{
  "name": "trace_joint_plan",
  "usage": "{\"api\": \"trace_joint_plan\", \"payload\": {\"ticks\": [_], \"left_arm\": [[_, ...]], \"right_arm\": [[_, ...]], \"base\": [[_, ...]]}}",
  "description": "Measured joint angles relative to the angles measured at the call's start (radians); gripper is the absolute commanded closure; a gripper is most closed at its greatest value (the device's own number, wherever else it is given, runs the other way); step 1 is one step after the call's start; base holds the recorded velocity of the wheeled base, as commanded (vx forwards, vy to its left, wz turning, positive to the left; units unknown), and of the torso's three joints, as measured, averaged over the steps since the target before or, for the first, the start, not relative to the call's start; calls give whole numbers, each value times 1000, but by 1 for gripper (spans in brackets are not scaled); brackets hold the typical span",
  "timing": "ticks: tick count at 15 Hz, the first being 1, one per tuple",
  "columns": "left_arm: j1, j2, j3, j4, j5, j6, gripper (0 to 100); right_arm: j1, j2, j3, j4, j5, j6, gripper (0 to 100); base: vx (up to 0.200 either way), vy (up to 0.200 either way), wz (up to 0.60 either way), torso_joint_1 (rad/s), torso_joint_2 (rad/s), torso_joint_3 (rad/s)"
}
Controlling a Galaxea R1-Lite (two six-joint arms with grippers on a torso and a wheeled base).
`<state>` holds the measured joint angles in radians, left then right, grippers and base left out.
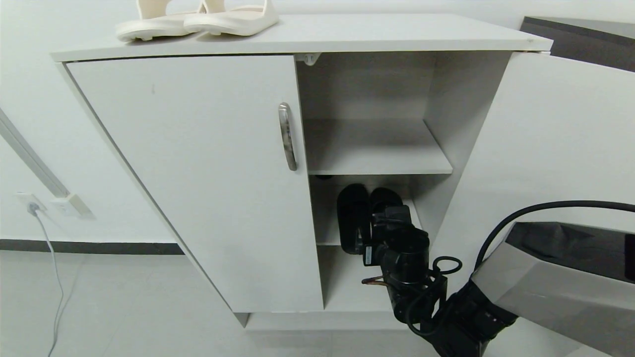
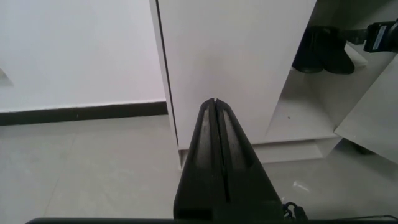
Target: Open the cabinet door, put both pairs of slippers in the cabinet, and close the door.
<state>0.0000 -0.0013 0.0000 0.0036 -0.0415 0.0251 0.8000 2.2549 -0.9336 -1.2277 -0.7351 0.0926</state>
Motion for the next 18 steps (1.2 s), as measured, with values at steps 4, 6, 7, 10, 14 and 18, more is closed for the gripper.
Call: {"api": "trace_joint_plan", "payload": {"ticks": [4,6,7,10,14,18], "left_arm": [[0,0,0,-1,0,0,100],[0,0,0,0,0,-1,100],[0,0,0,0,0,-1,100],[0,0,0,0,0,-1,100],[0,0,0,0,0,0,100],[0,0,0,-1,0,0,100]], "right_arm": [[5,-5,14,2,0,0,0],[6,-6,20,1,0,0,0],[7,-7,21,1,0,0,0],[8,-7,24,1,0,-1,0],[9,-10,31,-1,-1,-1,0],[9,-15,33,-4,-3,-3,0]], "base": [[-200,0,0,0,1,2],[-100,0,0,1,1,1],[0,0,0,0,0,0],[0,0,0,0,0,0],[0,0,0,0,0,0],[0,0,0,0,0,0]]}}
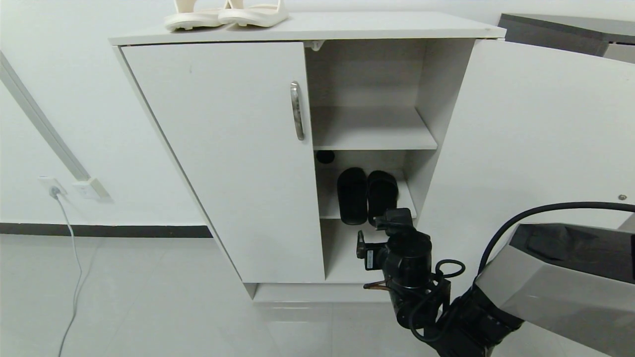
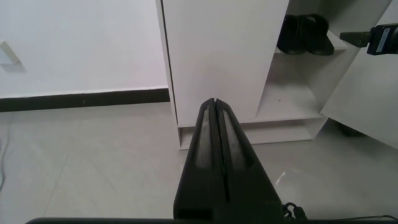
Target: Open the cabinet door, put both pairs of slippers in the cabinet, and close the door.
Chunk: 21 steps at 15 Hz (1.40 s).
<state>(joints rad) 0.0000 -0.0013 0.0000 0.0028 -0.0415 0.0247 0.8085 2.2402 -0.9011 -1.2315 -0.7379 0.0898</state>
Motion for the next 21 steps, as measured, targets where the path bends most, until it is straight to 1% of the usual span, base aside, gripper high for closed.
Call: {"api": "trace_joint_plan", "payload": {"ticks": [9,16,21], "left_arm": [[0,0,0,0,0,0,100],[0,0,0,0,0,-1,100],[0,0,0,0,0,-2,100]], "right_arm": [[0,-4,6,0,1,0,0],[-1,-3,7,1,3,0,0],[-2,-1,7,2,3,0,0]], "base": [[0,0,0,1,2,159],[0,0,0,0,0,8],[0,200,0,1,2,3]]}}
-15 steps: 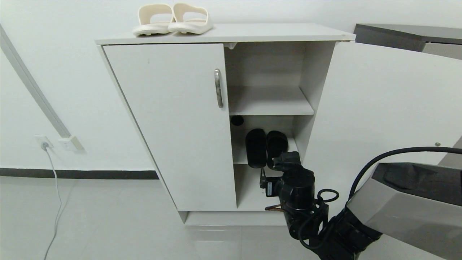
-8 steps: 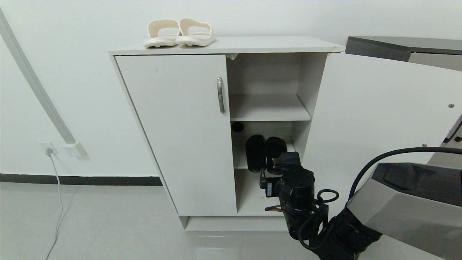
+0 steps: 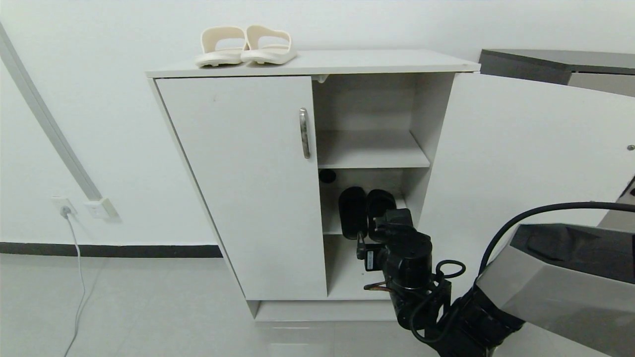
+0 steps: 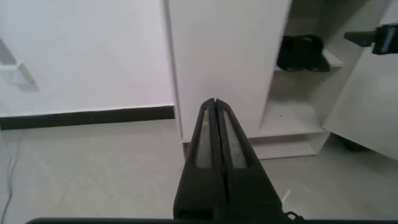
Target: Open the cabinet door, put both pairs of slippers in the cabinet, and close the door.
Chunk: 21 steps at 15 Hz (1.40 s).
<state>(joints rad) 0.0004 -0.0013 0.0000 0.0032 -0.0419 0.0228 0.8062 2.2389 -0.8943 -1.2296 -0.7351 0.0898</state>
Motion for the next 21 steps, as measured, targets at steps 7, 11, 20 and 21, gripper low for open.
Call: {"api": "trace_joint_plan", "payload": {"ticks": [7,11,20,21], "left_arm": [[0,0,0,0,0,-1,100],[0,0,0,0,1,-1,100],[0,0,0,0,24,-8,100],[0,0,0,0,25,-8,100]], "right_arm": [[2,1,7,0,2,0,0],[2,2,12,-1,3,0,0],[3,1,40,-4,20,0,0],[8,1,47,-11,27,-6,0]], "base": [[0,200,0,1,2,4],[0,200,0,1,2,4],[0,44,0,1,1,1],[0,0,0,0,0,0]]}}
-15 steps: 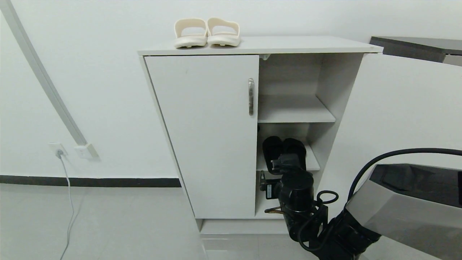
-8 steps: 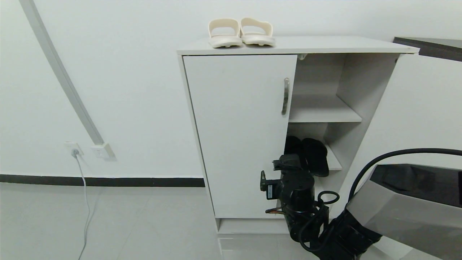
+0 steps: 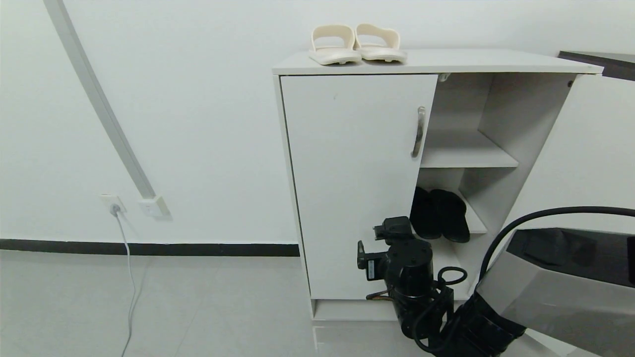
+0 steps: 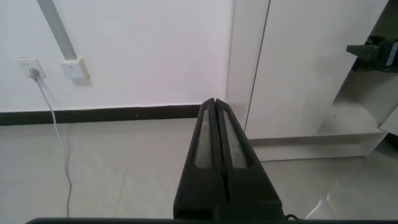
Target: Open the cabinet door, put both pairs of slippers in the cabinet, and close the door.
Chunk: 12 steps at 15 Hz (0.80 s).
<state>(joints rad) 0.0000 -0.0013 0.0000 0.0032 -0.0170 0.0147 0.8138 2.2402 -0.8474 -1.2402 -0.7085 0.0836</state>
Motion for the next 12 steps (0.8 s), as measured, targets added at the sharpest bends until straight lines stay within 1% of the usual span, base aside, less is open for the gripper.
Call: {"api": "trace_joint_plan", "payload": {"ticks": [4,9,11,12], "left_arm": [[0,0,0,-1,10,-7,100],[0,0,0,-1,11,-9,100],[0,0,0,-3,10,-9,100],[0,0,0,-1,10,-9,100]], "right_arm": [[-4,4,22,-46,2,-49,0],[-3,9,29,-55,2,-53,0],[-2,9,28,-61,1,-54,0],[-2,9,28,-58,2,-55,0]], "base": [[0,0,0,0,0,0],[0,0,0,0,0,0],[0,0,0,2,-159,-212],[0,0,0,36,-408,-320]]}}
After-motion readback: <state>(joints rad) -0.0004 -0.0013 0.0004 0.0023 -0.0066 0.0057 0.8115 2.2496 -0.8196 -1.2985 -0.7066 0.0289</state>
